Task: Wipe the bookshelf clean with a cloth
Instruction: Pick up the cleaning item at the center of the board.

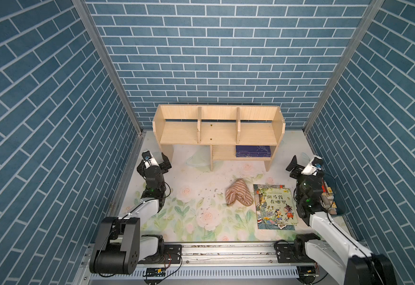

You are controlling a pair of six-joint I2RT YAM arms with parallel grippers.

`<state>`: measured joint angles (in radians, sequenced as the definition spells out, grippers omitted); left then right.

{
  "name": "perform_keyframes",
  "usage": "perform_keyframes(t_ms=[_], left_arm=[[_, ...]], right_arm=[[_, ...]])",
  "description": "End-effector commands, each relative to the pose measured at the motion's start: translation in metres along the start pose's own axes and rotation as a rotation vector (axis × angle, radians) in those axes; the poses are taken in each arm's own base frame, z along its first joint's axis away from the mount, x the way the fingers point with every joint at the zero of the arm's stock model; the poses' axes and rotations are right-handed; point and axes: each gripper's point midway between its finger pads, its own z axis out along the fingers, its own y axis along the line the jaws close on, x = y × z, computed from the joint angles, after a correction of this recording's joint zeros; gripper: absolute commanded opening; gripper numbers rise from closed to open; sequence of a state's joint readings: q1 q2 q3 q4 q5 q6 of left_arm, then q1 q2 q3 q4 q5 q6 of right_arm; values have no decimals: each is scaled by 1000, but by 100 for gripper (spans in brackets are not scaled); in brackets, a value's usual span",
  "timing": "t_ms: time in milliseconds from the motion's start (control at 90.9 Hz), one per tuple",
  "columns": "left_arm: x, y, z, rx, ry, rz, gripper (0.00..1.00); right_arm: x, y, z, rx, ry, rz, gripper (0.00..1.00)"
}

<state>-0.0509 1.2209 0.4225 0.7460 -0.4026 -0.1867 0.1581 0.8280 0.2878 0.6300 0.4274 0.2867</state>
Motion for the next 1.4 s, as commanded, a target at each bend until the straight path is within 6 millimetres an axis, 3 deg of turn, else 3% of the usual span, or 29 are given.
perform_keyframes(t_ms=[0, 110, 165, 198, 253, 330, 418, 484, 539, 693, 803, 946, 1045, 1144, 1243, 1287, 1331, 1386], left_arm=[[8, 30, -6, -194, 122, -87, 100], [7, 35, -28, -217, 209, -171, 99], [7, 27, -44, -187, 205, -180, 100], [2, 20, -55, -161, 185, -181, 100], [-5, 2, -72, -91, 159, -178, 99], [-14, -21, -93, 14, 142, -175, 99], [-26, -37, -111, 86, 129, -164, 98], [-45, -39, -120, 97, 98, -164, 99], [-67, -40, -124, 109, 62, -168, 100], [-101, -54, -126, 163, 24, -155, 100], [-101, -70, -125, 231, 26, -157, 100], [-89, -94, -131, 375, 64, -142, 100], [-91, -99, -134, 405, 73, -151, 100], [-94, -94, -133, 374, 76, -155, 100], [-93, -92, -132, 358, 91, -164, 100], [-95, -92, -132, 358, 91, -167, 100], [-98, -91, -132, 353, 84, -174, 100], [-106, -89, -130, 328, 69, -179, 100]], right_arm=[[78, -8, -24, 0, 304, 130, 100], [113, 21, -47, -40, 473, 55, 100], [124, 40, -63, -53, 544, -35, 100], [121, 51, -68, -52, 548, -79, 100], [115, 87, -81, -153, 556, -139, 100], [99, 121, -86, -259, 475, -170, 100], [108, 120, -85, -260, 530, -74, 100], [111, 153, -98, -446, 583, -27, 100], [114, 164, -103, -447, 597, -24, 100], [161, 188, -115, -400, 701, -125, 100], [182, 198, -122, -378, 762, -142, 100], [211, 226, -152, -466, 863, -175, 99], [240, 217, -162, -411, 924, -206, 96], [267, 202, -166, -361, 975, -248, 89], [278, 192, -162, -329, 988, -280, 76], [278, 192, -163, -332, 989, -282, 63], [276, 192, -162, -330, 987, -287, 38], [270, 193, -160, -324, 971, -292, 15]])
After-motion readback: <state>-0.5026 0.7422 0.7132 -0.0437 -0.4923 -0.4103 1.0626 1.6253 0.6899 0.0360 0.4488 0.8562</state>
